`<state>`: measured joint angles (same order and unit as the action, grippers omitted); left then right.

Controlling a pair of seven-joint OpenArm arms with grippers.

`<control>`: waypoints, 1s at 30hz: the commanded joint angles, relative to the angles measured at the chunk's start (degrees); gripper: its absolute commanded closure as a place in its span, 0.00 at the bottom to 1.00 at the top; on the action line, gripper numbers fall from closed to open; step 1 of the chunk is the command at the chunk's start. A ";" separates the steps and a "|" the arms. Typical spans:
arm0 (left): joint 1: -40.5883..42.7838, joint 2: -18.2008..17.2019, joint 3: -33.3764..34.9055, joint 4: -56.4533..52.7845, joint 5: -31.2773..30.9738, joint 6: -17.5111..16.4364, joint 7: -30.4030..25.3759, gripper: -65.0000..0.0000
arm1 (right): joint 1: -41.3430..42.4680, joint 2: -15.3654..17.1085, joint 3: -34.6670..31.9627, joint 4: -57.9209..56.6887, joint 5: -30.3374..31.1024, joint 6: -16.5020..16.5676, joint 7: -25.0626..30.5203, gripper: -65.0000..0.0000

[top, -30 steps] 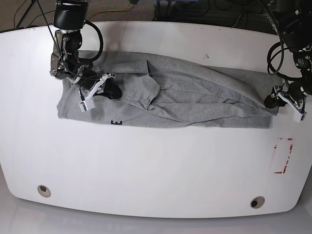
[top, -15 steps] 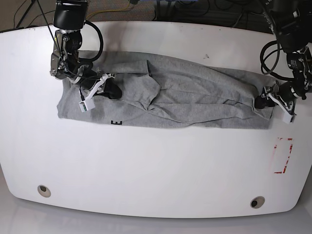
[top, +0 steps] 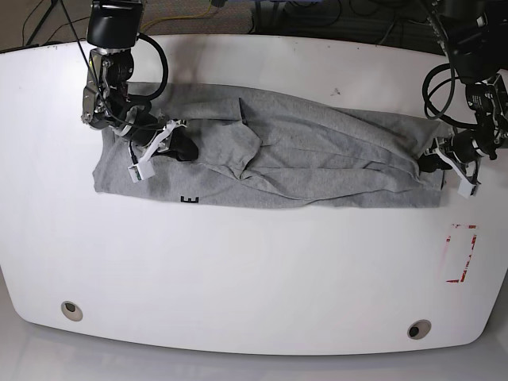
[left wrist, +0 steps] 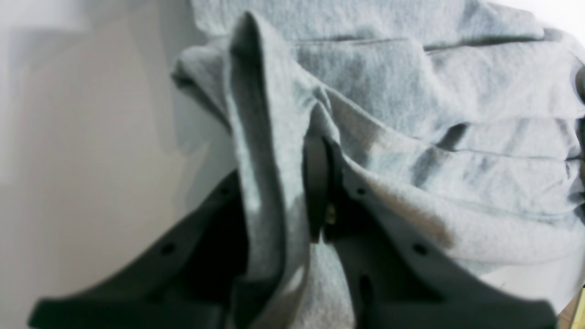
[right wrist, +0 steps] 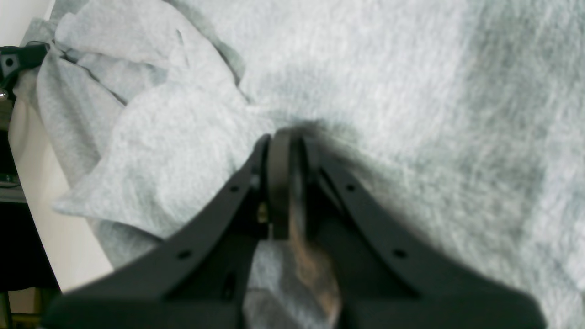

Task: Layout the t-shirt on the table in an organized manner, then fold the t-shirt properly
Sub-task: 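Grasp the shirt's end with the left gripper and fold it toward the right gripper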

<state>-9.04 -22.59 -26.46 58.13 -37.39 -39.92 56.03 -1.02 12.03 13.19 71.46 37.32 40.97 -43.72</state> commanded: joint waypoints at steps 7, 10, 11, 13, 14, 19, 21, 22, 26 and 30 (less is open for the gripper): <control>2.31 -1.37 -0.05 10.40 -0.20 -0.08 0.45 0.92 | -0.43 0.23 -0.14 -0.30 -4.40 -0.97 -4.67 0.92; 4.60 -1.10 0.13 17.52 -0.20 -0.08 1.24 0.92 | -0.43 0.23 -0.14 -0.30 -4.40 -0.97 -4.67 0.92; 5.04 -1.10 0.48 19.28 -0.20 -0.08 1.77 0.92 | -0.43 0.23 -0.14 -0.30 -4.40 -0.97 -4.67 0.92; 5.74 -1.10 2.33 23.59 -0.20 -0.08 3.35 0.91 | -0.43 0.23 -0.14 -0.30 -4.40 -0.97 -4.67 0.92; 6.00 -1.10 3.82 26.40 -0.28 -0.08 4.15 0.91 | -0.43 0.23 -0.14 -0.30 -4.40 -0.97 -4.67 0.92; 8.55 -0.93 7.51 37.21 -0.46 -0.08 6.96 0.91 | -0.43 0.23 -0.14 -0.30 -4.40 -0.97 -4.67 0.92; 9.17 0.04 8.30 41.08 -0.55 -0.08 7.93 0.91 | -0.43 0.23 -0.14 -0.30 -4.40 -0.97 -4.67 0.92; 9.35 0.74 8.39 42.31 -0.55 -0.08 8.28 0.91 | -0.43 0.23 -0.14 -0.30 -4.40 -0.97 -4.67 0.92; 9.35 4.00 8.83 47.50 -0.37 -0.08 11.53 0.91 | -0.43 0.14 -0.14 -0.30 -4.40 -0.97 -4.67 0.92; 8.73 6.55 9.01 49.87 -0.46 -0.08 14.78 0.91 | -0.43 -0.12 -0.22 -0.30 -4.49 -0.97 -4.67 0.92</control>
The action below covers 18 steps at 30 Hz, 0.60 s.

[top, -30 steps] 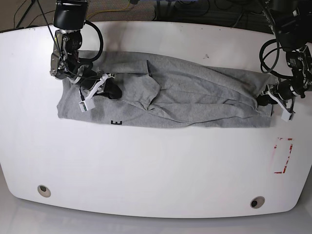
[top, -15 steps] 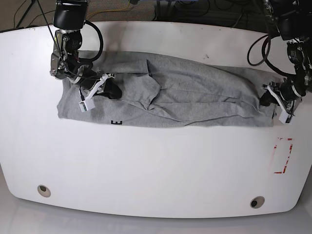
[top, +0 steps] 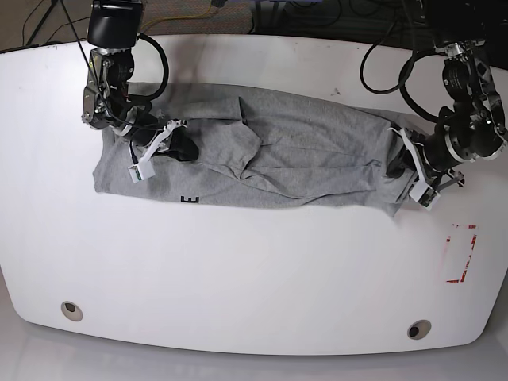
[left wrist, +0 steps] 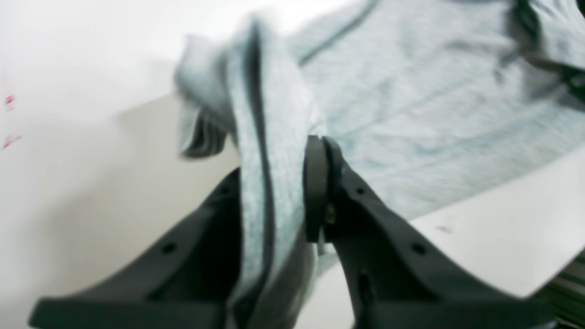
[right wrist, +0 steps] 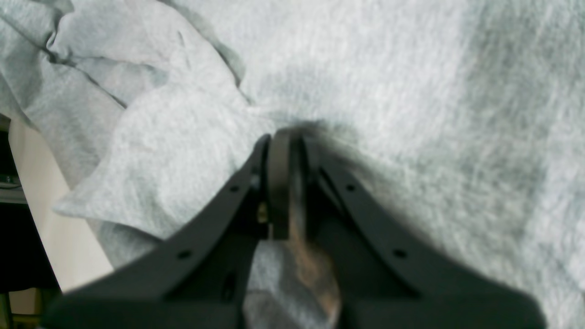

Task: Layout the t-shirt on the table in an organized manner, then fold the t-shirt properly
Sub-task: 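Grasp the shirt's end with the left gripper and fold it toward the right gripper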

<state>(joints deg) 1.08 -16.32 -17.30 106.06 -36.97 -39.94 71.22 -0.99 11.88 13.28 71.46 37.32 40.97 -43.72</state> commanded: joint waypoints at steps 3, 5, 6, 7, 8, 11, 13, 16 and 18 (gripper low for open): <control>-3.15 2.29 0.82 2.29 -0.88 -0.06 1.70 0.91 | -0.46 0.03 -0.40 -0.30 -4.49 -0.97 -4.67 0.92; -3.94 3.35 2.31 2.38 -0.70 -0.06 2.85 0.91 | -0.46 0.03 -0.40 -0.30 -4.49 -0.97 -4.67 0.92; -4.38 3.96 3.28 2.47 -0.70 -0.06 3.46 0.91 | -0.46 0.03 -0.40 -0.30 -4.49 -0.97 -4.67 0.92; -4.47 4.32 3.72 2.47 -0.70 -0.06 3.72 0.91 | -0.46 0.03 -0.40 -0.30 -4.49 -0.97 -4.67 0.92; -4.91 4.93 4.42 2.47 -0.70 -0.06 3.99 0.91 | -0.46 0.03 -0.31 -0.30 -4.49 -0.97 -4.67 0.92; -6.05 6.07 5.92 2.47 -0.61 -0.06 4.25 0.91 | -0.46 0.03 -0.31 -0.30 -4.49 -0.97 -4.67 0.92; -6.66 6.69 7.23 2.47 -0.61 -0.06 4.34 0.91 | -0.46 0.03 -0.31 -0.30 -4.49 -0.97 -4.67 0.92; -7.46 7.74 8.64 2.47 -0.61 -0.06 4.34 0.91 | -0.46 0.03 -0.31 -0.30 -4.49 -0.97 -4.67 0.92; -7.72 8.98 9.52 2.47 -0.52 -0.06 4.43 0.91 | -0.54 -0.06 -0.31 -0.30 -4.49 -0.97 -4.67 0.92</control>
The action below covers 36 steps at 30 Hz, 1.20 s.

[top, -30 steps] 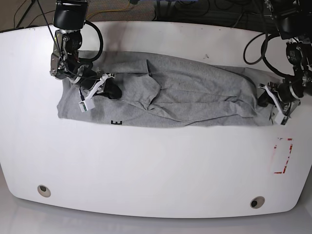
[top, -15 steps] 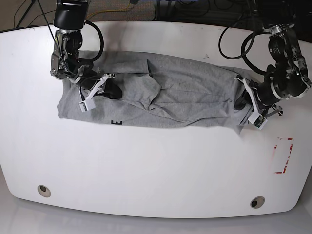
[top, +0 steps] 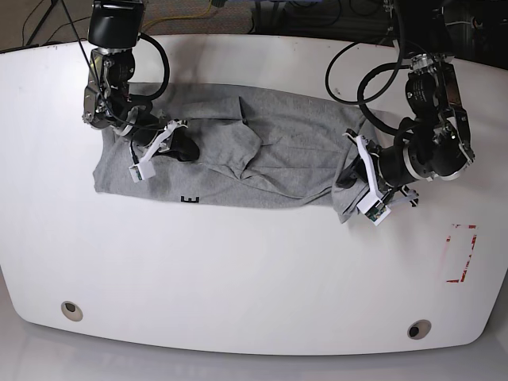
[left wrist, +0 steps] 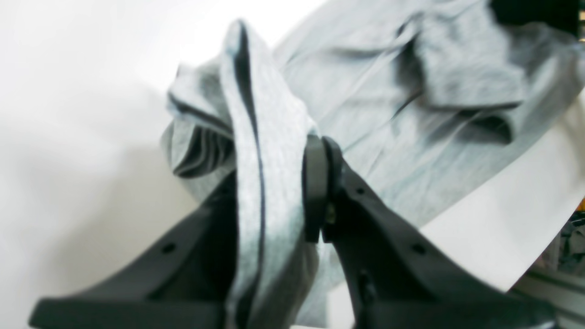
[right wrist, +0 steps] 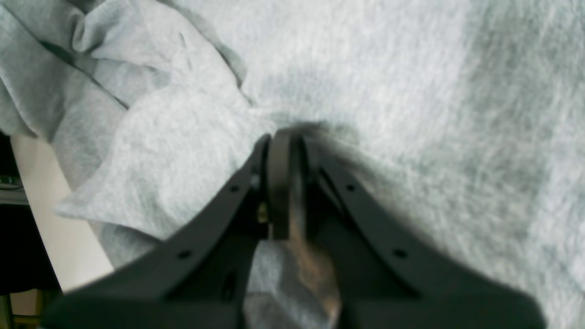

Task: Layout the t-shirt on the table in an organized manner, then fold the t-shirt properly
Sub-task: 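Grasp the shirt's end with the left gripper and fold it toward the right gripper, then push the folded end inward with the left gripper and release it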

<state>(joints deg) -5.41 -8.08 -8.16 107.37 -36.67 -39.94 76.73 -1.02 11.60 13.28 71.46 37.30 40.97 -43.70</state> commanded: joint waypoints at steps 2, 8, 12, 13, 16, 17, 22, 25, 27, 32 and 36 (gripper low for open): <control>-1.40 1.35 1.09 1.07 -0.48 -0.06 -1.08 0.91 | -0.52 0.23 -0.22 -0.30 -4.46 -0.97 -4.69 0.92; -1.93 2.49 4.87 1.16 4.27 -0.06 -1.26 0.91 | -0.52 0.23 -0.22 -0.30 -4.46 -0.97 -4.69 0.92; -1.93 3.72 6.89 1.16 5.68 -0.06 -1.26 0.91 | -0.52 0.23 -0.22 -0.30 -4.46 -0.97 -4.69 0.92; -1.93 3.90 6.98 1.16 5.68 -0.06 -1.26 0.91 | -0.52 0.23 -0.22 -0.30 -4.46 -0.97 -4.69 0.92; -1.93 4.78 7.06 1.07 5.68 -0.06 -1.26 0.91 | -0.52 0.23 -0.22 -0.30 -4.46 -0.97 -4.69 0.92; -2.02 5.04 7.24 0.98 5.68 -0.06 -1.26 0.91 | -0.52 0.23 -0.22 -0.30 -4.46 -0.97 -4.69 0.92; -2.28 5.22 7.33 0.98 5.76 -0.06 -1.26 0.90 | -0.52 0.23 -0.22 -0.30 -4.46 -0.97 -4.69 0.92; -2.55 5.57 7.42 0.89 6.20 -0.06 -1.34 0.85 | -0.43 0.23 -0.31 -0.30 -4.46 -0.97 -4.69 0.92; -3.07 6.27 7.42 0.89 7.43 -0.06 -1.17 0.75 | -0.43 0.23 -0.31 -0.30 -4.46 -0.97 -4.69 0.92; -3.60 6.71 9.44 1.16 9.37 -0.06 -0.82 0.57 | -0.43 0.32 -0.31 -0.30 -4.46 -0.97 -4.69 0.92; -4.48 6.71 12.52 1.33 9.90 1.92 0.50 0.57 | -0.35 0.32 -0.40 -0.30 -4.46 -0.97 -4.69 0.92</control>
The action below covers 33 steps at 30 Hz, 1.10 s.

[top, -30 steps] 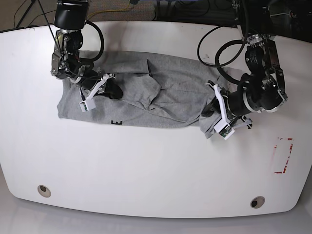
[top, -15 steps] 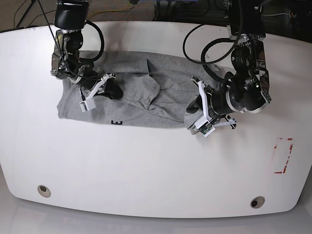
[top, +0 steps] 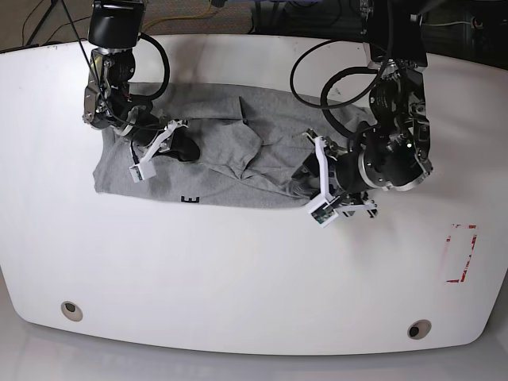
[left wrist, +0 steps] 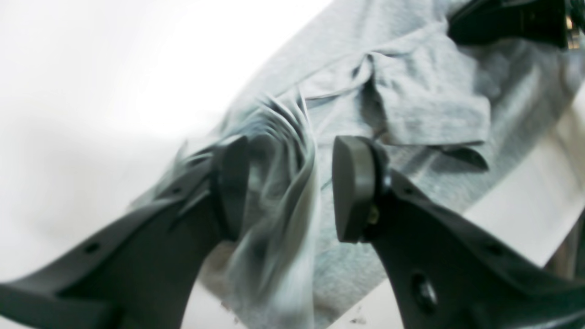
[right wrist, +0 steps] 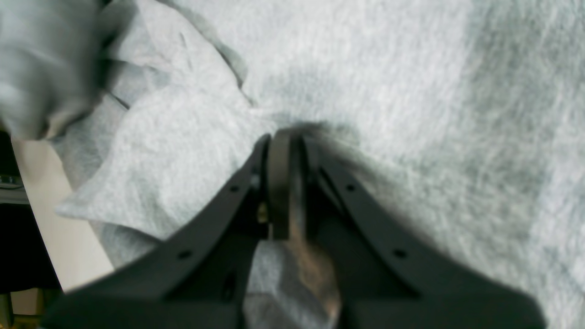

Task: Layout the t-shirt on the table in an organized manner, then fold the t-shirt properly
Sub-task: 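Push the folded end inward with the left gripper and release it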

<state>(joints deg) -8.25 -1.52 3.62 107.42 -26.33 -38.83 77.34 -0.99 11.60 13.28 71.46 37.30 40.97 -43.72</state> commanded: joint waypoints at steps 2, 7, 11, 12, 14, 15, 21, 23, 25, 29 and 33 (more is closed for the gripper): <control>-1.99 0.16 1.88 1.29 -0.62 1.60 0.59 0.56 | -0.28 0.32 -0.40 -0.30 -4.46 -0.97 -4.67 0.92; -2.34 2.09 4.51 2.17 -0.62 1.95 2.62 0.56 | -0.28 0.23 -0.40 -0.30 -4.46 -0.97 -4.67 0.92; -2.52 3.32 5.39 3.66 -0.62 1.86 2.66 0.56 | -0.28 0.23 -0.49 -0.30 -4.46 -0.97 -4.67 0.92; -2.87 3.32 5.48 3.92 -0.62 1.86 2.66 0.56 | -0.28 0.23 -0.49 -0.30 -4.46 -0.97 -4.67 0.92; -3.57 3.23 5.31 4.01 -0.27 2.13 2.66 0.57 | -0.19 0.23 -0.49 -0.30 -4.46 -0.97 -4.67 0.92; -4.01 3.15 5.13 4.01 -0.09 2.21 2.66 0.57 | -0.19 0.23 -0.49 -0.30 -4.46 -0.97 -4.67 0.92; -4.89 1.12 3.28 3.92 3.16 2.13 2.66 0.57 | 0.42 0.23 -0.49 -0.38 -4.46 -0.97 -4.67 0.92; -4.89 0.77 3.11 3.92 3.95 1.95 2.44 0.57 | 0.60 0.23 -0.49 -0.38 -4.46 -0.97 -4.67 0.92; -4.63 -0.90 3.28 3.84 4.83 1.95 1.30 0.57 | 0.60 0.23 -0.49 -0.38 -4.46 -0.97 -4.67 0.92; -4.45 -5.03 4.78 2.96 8.17 1.95 -1.43 0.57 | 0.69 0.23 -0.49 -0.38 -4.46 -0.97 -4.67 0.92; -2.08 -8.11 4.51 1.90 11.69 1.86 -5.21 0.58 | 1.48 0.23 -0.40 -0.38 -4.46 -0.97 -4.67 0.92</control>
<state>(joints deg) -10.74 -7.94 8.86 109.06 -15.94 -36.93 73.67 0.19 11.55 13.04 71.24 36.86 41.19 -44.84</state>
